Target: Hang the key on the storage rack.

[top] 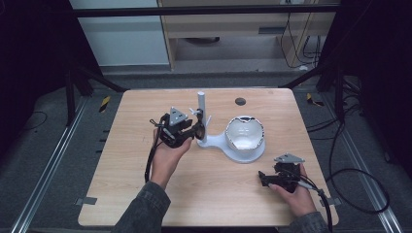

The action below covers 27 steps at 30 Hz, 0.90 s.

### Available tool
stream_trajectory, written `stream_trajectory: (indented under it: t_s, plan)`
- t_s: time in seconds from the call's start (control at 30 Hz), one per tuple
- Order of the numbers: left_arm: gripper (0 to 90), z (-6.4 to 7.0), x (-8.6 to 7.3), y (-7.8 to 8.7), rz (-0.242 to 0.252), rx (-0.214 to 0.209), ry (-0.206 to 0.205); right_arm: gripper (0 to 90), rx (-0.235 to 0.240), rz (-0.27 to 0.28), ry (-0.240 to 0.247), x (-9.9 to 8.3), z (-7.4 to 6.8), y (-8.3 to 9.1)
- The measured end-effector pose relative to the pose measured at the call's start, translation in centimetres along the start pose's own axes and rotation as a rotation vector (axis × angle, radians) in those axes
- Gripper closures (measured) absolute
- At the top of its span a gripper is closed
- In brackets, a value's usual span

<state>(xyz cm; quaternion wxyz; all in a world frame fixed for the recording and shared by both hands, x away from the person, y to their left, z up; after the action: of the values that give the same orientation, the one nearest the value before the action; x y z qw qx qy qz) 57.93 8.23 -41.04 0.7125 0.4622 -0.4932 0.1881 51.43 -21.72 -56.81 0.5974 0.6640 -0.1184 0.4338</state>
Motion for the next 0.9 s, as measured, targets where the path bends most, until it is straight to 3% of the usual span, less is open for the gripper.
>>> stream_trajectory:
  t_s: [0.2,0.27,0.43,0.63,0.9]
  plan:
    - [44.4,0.2,-0.2,0.1,-0.006,0.008,-0.012,1.0,0.003,0.000,-0.002,0.0,0.0,0.0]
    - [32.2,0.3,-0.4,0.1,-0.009,0.000,-0.002,1.0,0.002,0.000,-0.002,0.0,0.0,0.0]
    - [14.0,0.9,-0.9,0.2,-0.006,-0.037,0.019,1.0,-0.002,0.001,-0.001,-0.1,-0.1,0.0]
    - [8.0,1.2,-1.1,0.6,-0.003,-0.084,0.026,1.0,0.002,0.000,-0.001,-0.1,-0.2,0.1]
    - [5.0,1.0,-1.7,2.4,0.004,-0.127,-0.002,1.0,0.001,0.001,0.000,-0.1,-0.2,0.1]
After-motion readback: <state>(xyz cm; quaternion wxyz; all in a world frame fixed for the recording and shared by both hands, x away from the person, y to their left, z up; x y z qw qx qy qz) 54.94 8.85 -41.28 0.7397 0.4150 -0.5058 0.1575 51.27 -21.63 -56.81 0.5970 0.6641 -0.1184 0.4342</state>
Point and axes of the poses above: each handheld gripper's, and its own axes: y roughly backward along the jaws, x roughly out of its top, z roughly to its right, the point moved 8 cm from there along -y, roughly forward along the jaws, and after that the axes turned 7 degrees about y, right-handed, at the moved point
